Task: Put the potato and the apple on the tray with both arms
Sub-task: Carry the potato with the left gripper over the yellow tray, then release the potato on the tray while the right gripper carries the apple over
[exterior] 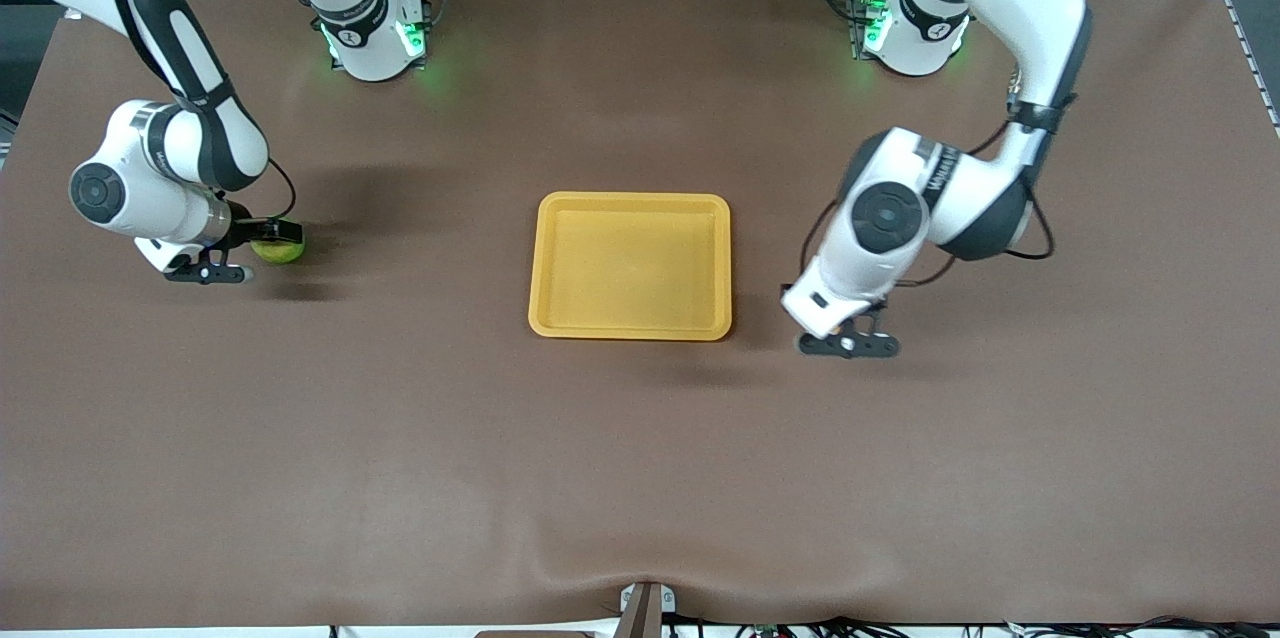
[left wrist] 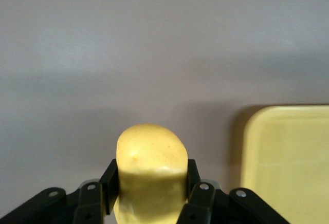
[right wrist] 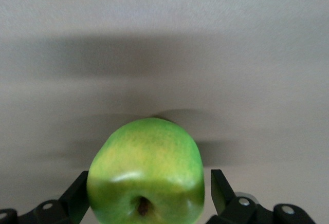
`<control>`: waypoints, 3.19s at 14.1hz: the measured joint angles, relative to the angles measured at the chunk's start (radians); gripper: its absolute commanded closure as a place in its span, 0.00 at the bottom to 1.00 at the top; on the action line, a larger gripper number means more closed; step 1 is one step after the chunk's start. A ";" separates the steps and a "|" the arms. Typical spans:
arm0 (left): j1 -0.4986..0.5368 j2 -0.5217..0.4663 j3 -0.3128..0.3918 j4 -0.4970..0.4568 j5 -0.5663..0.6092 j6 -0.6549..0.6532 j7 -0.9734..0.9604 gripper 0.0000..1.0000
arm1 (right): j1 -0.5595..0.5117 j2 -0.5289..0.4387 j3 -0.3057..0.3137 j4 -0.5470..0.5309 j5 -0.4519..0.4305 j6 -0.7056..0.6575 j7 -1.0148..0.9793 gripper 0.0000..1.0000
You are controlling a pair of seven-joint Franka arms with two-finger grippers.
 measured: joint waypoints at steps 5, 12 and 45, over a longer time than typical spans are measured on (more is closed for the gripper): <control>-0.135 0.033 -0.001 0.033 0.007 0.000 -0.183 0.84 | -0.003 0.010 0.000 -0.010 0.000 0.014 0.001 0.89; -0.256 0.138 0.002 0.079 0.046 0.000 -0.329 0.84 | -0.003 0.011 0.002 -0.006 0.000 0.007 0.001 1.00; -0.229 0.142 0.040 0.294 0.143 -0.174 -0.306 0.00 | 0.394 -0.122 0.034 0.332 0.169 -0.513 0.403 1.00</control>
